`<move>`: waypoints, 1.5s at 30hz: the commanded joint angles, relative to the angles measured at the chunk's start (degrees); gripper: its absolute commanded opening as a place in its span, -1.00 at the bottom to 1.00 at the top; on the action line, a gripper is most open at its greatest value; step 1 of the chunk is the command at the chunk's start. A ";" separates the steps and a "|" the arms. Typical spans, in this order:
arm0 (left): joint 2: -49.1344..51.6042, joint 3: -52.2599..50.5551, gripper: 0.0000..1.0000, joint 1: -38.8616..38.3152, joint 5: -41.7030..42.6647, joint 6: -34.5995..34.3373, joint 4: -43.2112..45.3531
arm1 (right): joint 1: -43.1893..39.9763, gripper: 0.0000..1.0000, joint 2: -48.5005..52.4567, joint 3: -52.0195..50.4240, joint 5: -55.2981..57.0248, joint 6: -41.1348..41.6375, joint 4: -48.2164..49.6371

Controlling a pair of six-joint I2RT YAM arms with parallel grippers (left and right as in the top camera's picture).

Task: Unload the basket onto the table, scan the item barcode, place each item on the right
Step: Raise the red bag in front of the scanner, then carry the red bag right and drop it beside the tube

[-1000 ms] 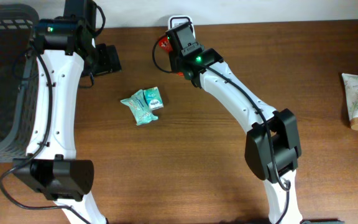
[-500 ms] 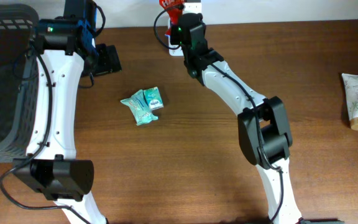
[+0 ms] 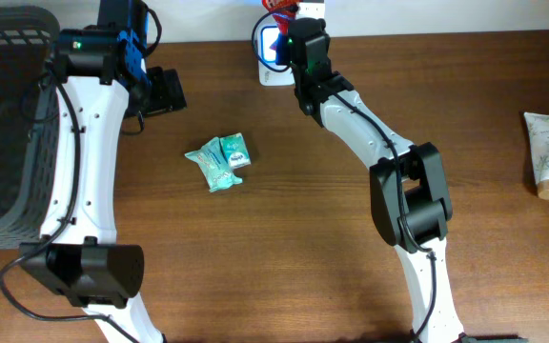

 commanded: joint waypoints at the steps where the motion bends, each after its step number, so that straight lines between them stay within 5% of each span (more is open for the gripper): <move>1: 0.09 -0.15 0.98 0.31 -0.42 -0.35 -0.02 | 0.22 -0.92 -0.15 1.01 -0.15 -0.15 2.19; 10: 0.09 -0.15 0.98 0.31 -0.42 -0.35 -0.02 | -1.64 -0.92 -5.86 1.01 0.09 0.13 -1.73; 22: 0.09 -0.15 0.98 -0.55 -0.42 -0.37 -0.02 | -23.23 -0.92 -12.96 0.98 0.09 2.91 -51.25; 28: 0.09 -0.15 0.98 -0.68 -0.42 -0.35 -0.04 | -31.36 -0.92 -12.68 0.98 0.09 2.89 -66.01; 37: 0.09 -0.15 0.98 -0.68 -0.42 -0.35 -0.02 | -42.53 -0.92 -12.59 -11.43 0.09 2.56 -58.14; 43: 0.07 -0.15 0.98 -0.81 -0.42 -0.35 -0.02 | -48.94 -0.90 -12.57 -20.06 0.09 -9.46 -49.48; 45: 0.09 -0.15 0.98 -0.79 -0.42 -0.37 -0.02 | -51.08 -0.39 -12.61 -20.06 0.11 -9.46 -49.31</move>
